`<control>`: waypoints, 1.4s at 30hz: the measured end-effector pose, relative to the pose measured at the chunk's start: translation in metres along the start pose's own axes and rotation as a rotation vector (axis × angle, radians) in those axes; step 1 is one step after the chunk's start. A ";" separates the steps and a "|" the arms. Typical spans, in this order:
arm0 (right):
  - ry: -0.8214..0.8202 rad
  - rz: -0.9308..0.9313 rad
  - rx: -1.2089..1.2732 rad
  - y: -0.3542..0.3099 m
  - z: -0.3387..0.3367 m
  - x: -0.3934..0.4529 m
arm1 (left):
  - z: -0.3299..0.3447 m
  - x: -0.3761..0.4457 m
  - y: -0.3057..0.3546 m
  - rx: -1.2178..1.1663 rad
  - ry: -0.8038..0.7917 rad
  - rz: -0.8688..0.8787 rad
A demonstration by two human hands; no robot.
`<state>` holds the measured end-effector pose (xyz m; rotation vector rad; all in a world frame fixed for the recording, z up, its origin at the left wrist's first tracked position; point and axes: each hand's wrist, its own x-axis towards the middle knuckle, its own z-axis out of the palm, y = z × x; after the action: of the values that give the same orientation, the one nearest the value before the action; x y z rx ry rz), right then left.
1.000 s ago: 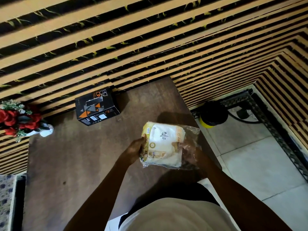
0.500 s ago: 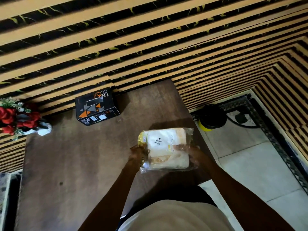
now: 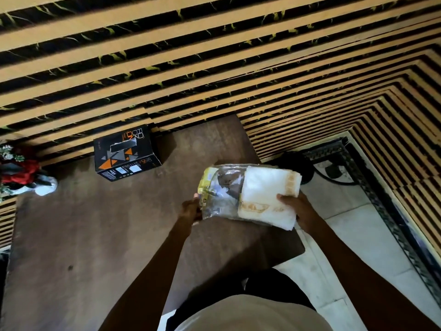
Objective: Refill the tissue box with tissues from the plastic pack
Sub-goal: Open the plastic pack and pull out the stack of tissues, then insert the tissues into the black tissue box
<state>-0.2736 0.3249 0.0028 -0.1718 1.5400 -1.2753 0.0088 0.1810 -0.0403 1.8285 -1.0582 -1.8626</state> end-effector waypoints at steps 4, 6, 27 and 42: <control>-0.117 0.068 -0.058 0.011 0.005 0.002 | -0.002 0.014 -0.001 0.070 -0.011 -0.018; -0.113 0.065 -0.074 0.015 0.005 0.005 | -0.012 0.022 -0.008 0.074 0.116 -0.003; -0.304 0.352 -0.328 0.057 0.027 0.004 | 0.004 0.044 -0.021 -0.045 0.322 0.097; 0.125 -0.512 -1.159 0.006 0.111 -0.009 | -0.055 -0.005 0.005 -0.127 0.277 0.470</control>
<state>-0.1810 0.2650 0.0206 -1.3010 2.2721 -0.5878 0.0603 0.1660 -0.0279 1.5419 -1.1189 -1.3304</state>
